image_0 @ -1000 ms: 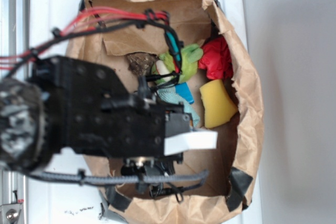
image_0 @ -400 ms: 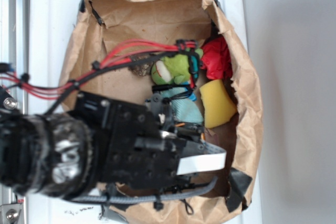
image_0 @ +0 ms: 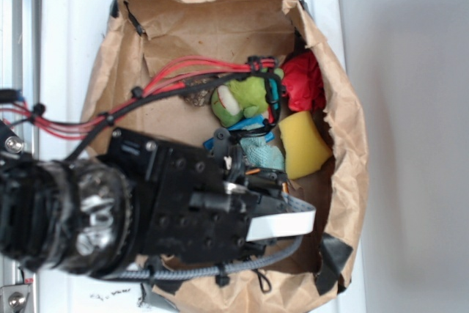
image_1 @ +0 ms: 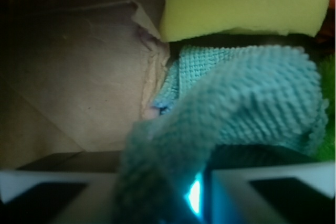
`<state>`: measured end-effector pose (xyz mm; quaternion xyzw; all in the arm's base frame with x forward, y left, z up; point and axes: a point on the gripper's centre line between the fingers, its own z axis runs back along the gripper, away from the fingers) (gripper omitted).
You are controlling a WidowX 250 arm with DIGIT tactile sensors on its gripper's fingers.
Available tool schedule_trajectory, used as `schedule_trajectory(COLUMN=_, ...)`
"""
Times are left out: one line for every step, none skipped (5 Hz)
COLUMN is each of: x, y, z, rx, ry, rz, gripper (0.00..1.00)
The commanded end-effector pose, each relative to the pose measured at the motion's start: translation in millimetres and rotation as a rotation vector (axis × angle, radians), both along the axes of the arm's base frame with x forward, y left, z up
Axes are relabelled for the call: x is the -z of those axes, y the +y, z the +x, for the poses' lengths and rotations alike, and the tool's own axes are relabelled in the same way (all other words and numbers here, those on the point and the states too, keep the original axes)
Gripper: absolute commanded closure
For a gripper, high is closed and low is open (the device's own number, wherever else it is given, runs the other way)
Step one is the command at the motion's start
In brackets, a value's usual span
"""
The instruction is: Grab the blue cloth.
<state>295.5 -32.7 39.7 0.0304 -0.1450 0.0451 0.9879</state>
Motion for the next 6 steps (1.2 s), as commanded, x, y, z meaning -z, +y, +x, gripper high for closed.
schedule_trajectory(x=-49, y=10, z=8, rx=-0.002, ry=-0.034, rz=-0.007, gripper=1.0)
schedule_trajectory(x=-69, y=22, z=8, rx=-0.022, ry=0.009, rz=-0.016, gripper=1.0)
schedule_trajectory(x=-81, y=28, z=6, rx=-0.031, ry=0.012, rz=-0.033, gripper=1.0)
schedule_trajectory(x=-100, y=37, z=5, rx=-0.049, ry=0.014, rz=-0.064, gripper=1.0)
schedule_trajectory(x=-110, y=43, z=3, rx=-0.055, ry=0.024, rz=-0.073, gripper=1.0)
schedule_trajectory(x=-121, y=44, z=-6, rx=-0.052, ry=-0.002, rz=-0.04, gripper=1.0)
